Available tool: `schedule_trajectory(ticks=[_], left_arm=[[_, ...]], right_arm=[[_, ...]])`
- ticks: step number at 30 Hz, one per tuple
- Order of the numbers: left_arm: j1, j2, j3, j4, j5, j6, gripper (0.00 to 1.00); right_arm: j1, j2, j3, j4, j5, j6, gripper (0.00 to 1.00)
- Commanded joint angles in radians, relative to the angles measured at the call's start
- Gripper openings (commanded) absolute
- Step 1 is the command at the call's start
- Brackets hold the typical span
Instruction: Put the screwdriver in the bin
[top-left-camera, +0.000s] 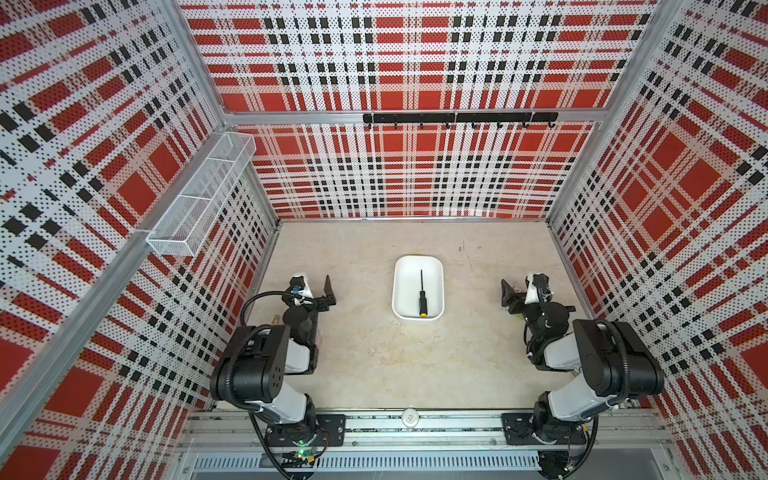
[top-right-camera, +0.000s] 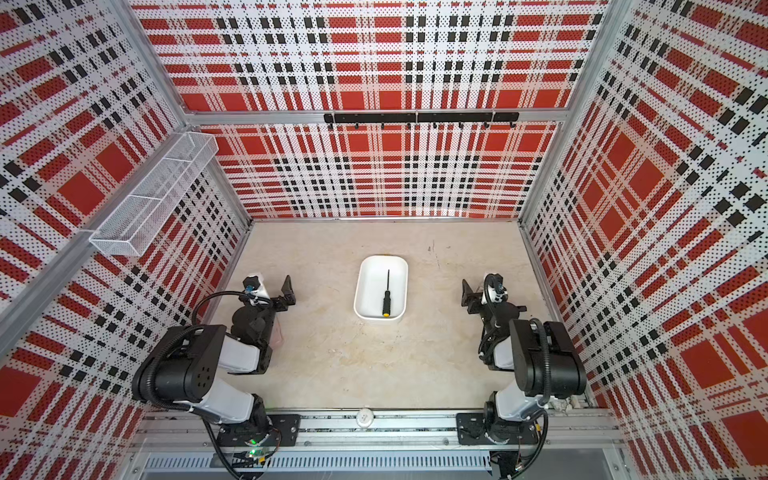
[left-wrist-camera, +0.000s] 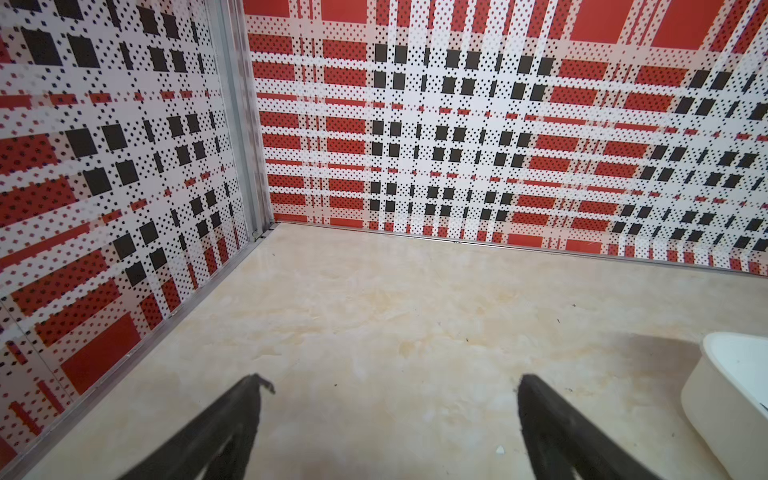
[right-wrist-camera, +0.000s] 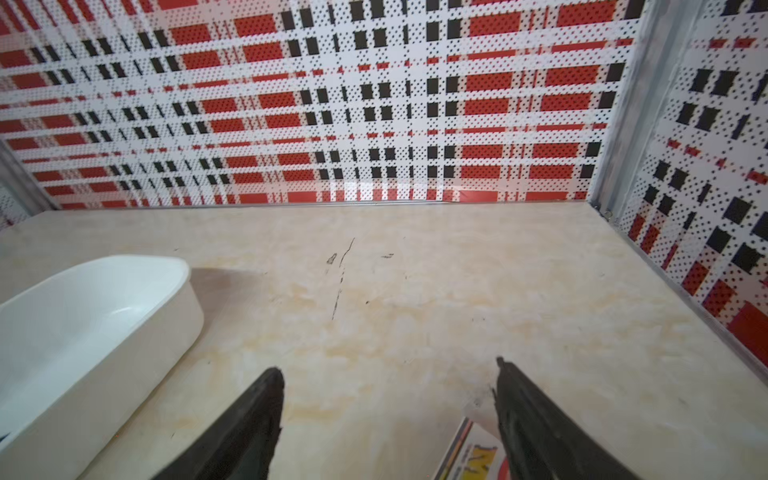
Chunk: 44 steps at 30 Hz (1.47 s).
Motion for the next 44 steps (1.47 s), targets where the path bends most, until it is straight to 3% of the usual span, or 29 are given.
schedule_trajectory(ticks=[1, 11, 15, 44], left_arm=[[-0.002, 0.011, 0.02, 0.024, -0.02, 0.007, 0.98], [-0.002, 0.01, 0.023, 0.017, -0.035, 0.003, 0.98], [-0.001, 0.01, 0.021, 0.017, -0.035, 0.002, 0.98], [-0.003, 0.009, 0.02, 0.021, -0.037, 0.002, 0.98]], right_arm=[[0.055, -0.009, 0.064, -0.154, 0.141, -0.066, 0.88], [0.065, -0.004, 0.063, -0.14, 0.191, -0.065, 0.93], [0.065, -0.006, 0.062, -0.14, 0.191, -0.064, 1.0], [0.067, -0.007, 0.057, -0.133, 0.191, -0.065, 1.0]])
